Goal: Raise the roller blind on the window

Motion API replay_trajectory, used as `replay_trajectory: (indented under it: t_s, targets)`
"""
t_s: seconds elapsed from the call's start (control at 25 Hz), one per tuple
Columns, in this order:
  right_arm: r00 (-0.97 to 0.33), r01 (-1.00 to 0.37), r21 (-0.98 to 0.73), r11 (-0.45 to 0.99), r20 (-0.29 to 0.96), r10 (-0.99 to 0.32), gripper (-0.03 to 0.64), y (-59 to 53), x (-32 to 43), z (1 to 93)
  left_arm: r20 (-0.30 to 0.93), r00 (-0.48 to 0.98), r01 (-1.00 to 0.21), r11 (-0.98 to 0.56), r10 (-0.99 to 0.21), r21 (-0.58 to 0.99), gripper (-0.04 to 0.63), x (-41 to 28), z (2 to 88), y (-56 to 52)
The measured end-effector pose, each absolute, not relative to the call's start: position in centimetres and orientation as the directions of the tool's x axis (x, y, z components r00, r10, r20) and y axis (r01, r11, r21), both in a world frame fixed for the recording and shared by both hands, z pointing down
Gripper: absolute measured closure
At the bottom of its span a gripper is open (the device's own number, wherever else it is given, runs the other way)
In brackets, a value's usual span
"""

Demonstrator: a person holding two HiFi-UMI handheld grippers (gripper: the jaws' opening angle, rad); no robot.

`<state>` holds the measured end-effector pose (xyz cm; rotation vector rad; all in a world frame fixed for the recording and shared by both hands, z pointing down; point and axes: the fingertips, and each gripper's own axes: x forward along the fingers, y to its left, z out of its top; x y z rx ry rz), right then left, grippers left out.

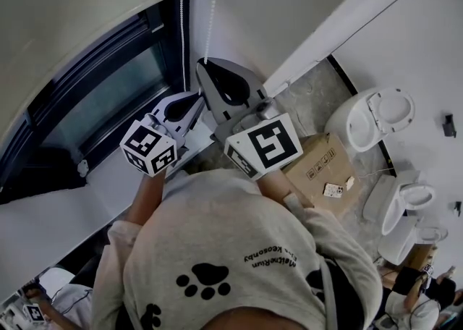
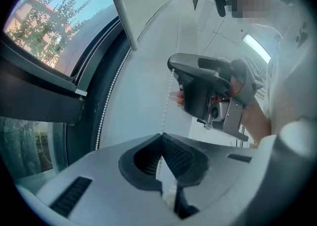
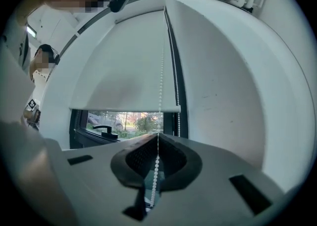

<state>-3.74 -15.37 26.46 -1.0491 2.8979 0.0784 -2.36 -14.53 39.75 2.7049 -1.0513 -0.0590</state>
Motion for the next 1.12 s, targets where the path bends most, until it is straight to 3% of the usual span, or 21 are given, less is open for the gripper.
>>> replay_trajectory:
  t_s: [1.12]
  targets:
    - [-0.742, -0.666, 0.058, 0.743, 0.046, -0.669, 0.606, -15.3, -4.0, 38.2, 0.241, 0.690, -0.724, -0.657, -0.683, 0.212, 0.588, -3.1, 51.4, -14.3]
